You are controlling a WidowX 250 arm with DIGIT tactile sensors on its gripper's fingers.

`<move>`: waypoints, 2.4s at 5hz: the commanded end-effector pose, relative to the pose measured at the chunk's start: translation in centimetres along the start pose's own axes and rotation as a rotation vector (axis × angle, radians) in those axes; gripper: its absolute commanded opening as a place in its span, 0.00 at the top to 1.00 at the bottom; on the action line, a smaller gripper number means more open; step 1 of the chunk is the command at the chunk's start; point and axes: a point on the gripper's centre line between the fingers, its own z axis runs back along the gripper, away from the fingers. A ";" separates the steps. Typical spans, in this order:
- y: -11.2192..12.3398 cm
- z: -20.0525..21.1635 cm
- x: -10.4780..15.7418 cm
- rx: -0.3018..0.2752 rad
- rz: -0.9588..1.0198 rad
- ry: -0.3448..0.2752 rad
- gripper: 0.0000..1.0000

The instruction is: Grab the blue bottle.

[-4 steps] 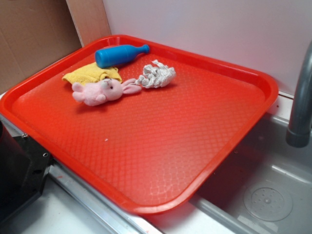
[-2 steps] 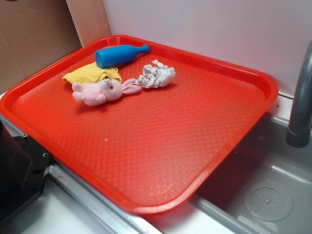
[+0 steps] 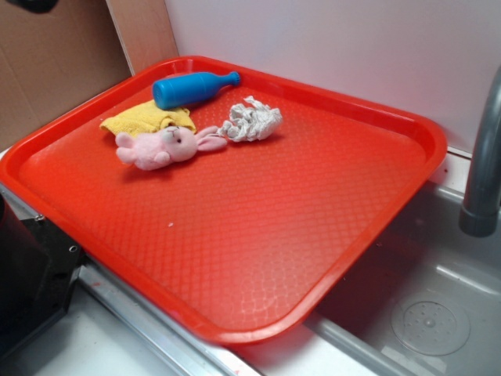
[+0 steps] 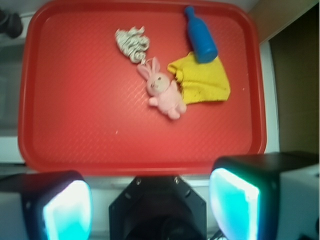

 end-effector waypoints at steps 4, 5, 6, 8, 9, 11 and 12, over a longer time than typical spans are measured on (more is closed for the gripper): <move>9.2 -10.6 7.4 0.021 0.144 -0.051 0.00; 10.3 -13.5 9.6 0.017 0.119 -0.047 0.00; 10.5 -16.1 11.9 0.039 0.097 -0.031 0.00; 11.0 -20.3 15.6 0.038 0.059 0.020 0.00; 11.0 -21.0 16.1 0.041 0.057 0.033 1.00; 10.8 -20.4 15.6 0.030 0.053 0.042 1.00; 10.6 -18.1 14.7 0.030 0.071 0.043 1.00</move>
